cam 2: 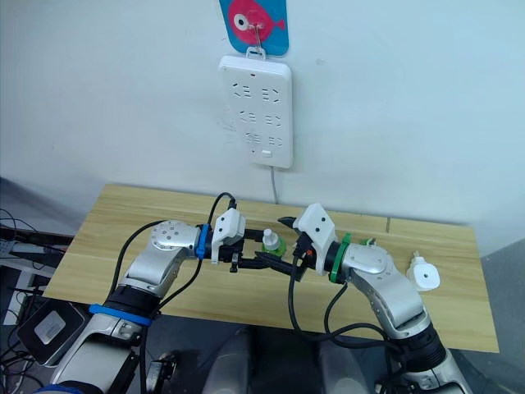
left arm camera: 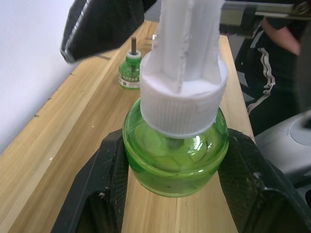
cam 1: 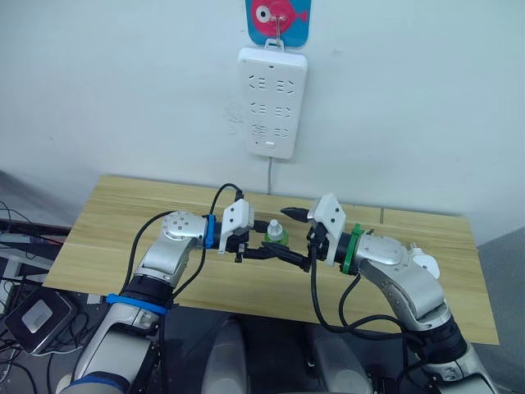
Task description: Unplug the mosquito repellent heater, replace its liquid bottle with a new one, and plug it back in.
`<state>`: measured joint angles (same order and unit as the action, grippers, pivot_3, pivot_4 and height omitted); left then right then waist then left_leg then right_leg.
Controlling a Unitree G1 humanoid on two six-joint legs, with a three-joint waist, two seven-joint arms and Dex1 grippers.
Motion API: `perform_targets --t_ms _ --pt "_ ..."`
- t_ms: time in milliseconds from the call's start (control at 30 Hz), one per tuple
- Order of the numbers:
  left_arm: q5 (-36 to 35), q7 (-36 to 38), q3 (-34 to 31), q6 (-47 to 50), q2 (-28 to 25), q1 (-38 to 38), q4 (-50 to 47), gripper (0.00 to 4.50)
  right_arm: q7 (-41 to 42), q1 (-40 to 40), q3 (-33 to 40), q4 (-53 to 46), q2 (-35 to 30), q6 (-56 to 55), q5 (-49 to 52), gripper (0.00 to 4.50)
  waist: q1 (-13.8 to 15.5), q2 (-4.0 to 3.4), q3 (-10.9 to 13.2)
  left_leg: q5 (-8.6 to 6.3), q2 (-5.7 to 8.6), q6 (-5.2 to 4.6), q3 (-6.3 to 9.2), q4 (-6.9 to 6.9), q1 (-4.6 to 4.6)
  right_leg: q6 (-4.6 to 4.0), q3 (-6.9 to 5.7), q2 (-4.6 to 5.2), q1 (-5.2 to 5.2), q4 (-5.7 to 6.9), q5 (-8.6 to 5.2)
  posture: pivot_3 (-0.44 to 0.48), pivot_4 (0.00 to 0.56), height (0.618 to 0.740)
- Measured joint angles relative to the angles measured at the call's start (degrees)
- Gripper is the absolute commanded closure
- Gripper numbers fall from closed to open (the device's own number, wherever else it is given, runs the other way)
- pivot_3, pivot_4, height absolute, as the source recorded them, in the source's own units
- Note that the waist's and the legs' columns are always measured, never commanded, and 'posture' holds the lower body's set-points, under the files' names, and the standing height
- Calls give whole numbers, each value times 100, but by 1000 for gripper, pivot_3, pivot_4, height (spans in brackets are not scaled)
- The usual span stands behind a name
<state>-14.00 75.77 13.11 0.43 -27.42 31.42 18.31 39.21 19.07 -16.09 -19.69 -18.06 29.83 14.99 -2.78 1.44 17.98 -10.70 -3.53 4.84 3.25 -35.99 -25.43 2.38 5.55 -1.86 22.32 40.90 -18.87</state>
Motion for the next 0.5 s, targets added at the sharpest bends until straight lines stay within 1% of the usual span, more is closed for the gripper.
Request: perform_targets --t_ms 200,400,467,500 --pt "0 -14 -4 0 -4 -2 -4 2270 141 5 -80 128 -34 -245 -28 3409 -5 0 0 0 0 0 0 0 0 -1 0 0 0 1 0 -40 290 740" --pt "-5 11 -4 -65 -3 -12 -18 2270 264 4 -40 128 -99 -248 91 3448 -6 0 0 0 -1 0 0 -1 0 -1 0 0 0 1 1 -34 290 740" --pt "-11 82 2 -86 -11 -65 -102 2270 450 27 -23 136 -190 -248 192 3448 -6 0 0 0 0 0 -1 0 0 -1 0 0 -1 0 1 -29 293 740" --pt "-26 160 6 -93 -32 -138 -198 2270 726 123 -37 195 -304 -250 243 3448 -8 0 0 0 0 0 -2 -1 0 -1 1 0 -1 -1 1 -23 296 740"
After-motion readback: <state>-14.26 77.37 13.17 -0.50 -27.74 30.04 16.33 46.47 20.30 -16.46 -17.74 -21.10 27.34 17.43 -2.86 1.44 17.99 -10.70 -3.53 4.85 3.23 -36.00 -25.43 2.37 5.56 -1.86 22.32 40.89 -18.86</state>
